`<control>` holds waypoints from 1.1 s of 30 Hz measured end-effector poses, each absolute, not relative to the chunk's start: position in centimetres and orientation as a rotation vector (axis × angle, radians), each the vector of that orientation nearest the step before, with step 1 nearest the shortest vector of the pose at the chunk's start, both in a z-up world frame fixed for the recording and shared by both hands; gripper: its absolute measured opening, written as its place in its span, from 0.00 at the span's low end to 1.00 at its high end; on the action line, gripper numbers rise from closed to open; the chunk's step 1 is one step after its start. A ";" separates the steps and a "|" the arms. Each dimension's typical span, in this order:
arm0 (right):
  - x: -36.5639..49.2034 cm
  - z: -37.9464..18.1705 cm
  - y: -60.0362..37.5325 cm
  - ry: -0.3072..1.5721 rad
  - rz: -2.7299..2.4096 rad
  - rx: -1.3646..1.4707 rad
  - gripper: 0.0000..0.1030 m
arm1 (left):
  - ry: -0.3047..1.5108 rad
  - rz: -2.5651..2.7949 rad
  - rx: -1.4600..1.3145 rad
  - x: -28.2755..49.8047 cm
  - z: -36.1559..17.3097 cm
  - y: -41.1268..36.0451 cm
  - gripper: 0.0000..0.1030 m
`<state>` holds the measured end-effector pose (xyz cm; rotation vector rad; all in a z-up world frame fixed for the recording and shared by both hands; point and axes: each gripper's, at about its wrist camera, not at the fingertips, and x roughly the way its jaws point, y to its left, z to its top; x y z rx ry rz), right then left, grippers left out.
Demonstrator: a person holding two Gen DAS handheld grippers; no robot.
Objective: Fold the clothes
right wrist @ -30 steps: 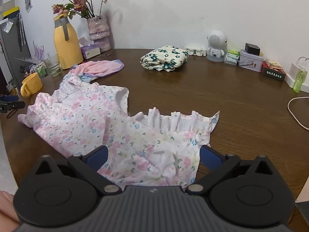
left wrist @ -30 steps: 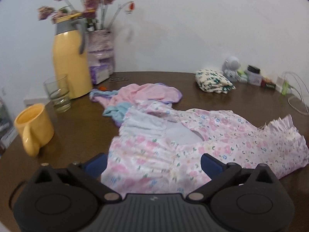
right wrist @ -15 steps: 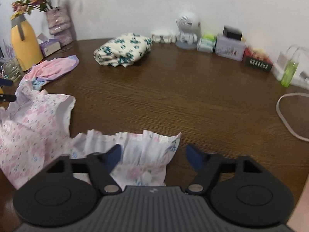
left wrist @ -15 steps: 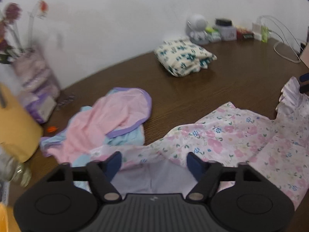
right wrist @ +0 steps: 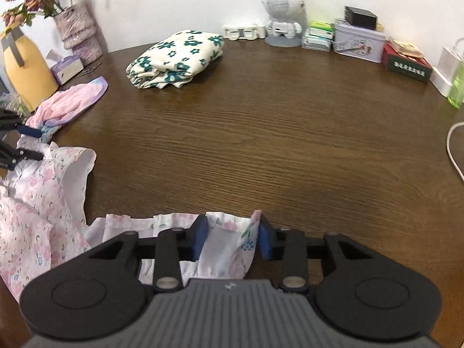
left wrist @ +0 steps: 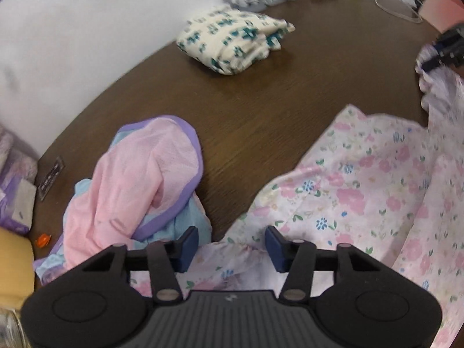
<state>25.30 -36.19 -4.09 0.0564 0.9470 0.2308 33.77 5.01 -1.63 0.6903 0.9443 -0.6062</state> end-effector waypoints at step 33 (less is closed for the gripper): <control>9.7 -1.9 -31.6 0.696 0.473 -0.297 0.04 | 0.612 -0.371 0.703 7.6 -3.2 4.4 0.03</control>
